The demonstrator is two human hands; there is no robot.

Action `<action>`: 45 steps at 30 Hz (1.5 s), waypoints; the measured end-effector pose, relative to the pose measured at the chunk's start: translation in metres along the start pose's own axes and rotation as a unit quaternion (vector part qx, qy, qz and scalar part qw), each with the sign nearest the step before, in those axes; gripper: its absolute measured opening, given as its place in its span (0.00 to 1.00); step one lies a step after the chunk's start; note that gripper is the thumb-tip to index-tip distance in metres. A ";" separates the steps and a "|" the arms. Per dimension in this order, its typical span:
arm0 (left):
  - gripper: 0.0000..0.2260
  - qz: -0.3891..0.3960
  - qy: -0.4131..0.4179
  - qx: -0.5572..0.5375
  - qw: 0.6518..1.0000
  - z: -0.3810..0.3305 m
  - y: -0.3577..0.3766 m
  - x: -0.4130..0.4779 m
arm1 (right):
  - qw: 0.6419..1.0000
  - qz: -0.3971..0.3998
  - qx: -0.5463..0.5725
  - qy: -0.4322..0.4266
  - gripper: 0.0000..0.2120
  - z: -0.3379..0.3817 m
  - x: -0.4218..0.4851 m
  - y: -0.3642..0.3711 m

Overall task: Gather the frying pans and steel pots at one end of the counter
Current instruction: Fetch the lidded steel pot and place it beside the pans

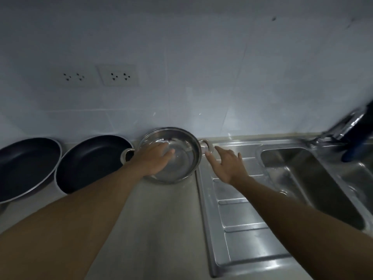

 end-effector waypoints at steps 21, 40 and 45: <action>0.33 0.137 0.250 -0.022 0.958 -0.337 0.099 -0.053 | 0.944 -0.116 0.131 0.279 0.43 -0.270 -0.312 -0.130; 0.29 0.187 0.405 -0.008 0.895 -0.750 0.248 -0.058 | 0.871 -0.213 0.189 0.401 0.49 -0.590 -0.483 -0.263; 0.31 0.207 0.429 -0.005 0.879 -0.828 0.275 -0.051 | 0.856 -0.214 0.201 0.426 0.49 -0.662 -0.501 -0.286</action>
Point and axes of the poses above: each hand's wrist, its own x-axis towards the middle knuckle, its own y-axis out of the palm, z = x × y, the point moved 9 cm from there along x, towards the middle knuckle, and after that the axes turned 12 degrees about y, right-handed, at the moved point
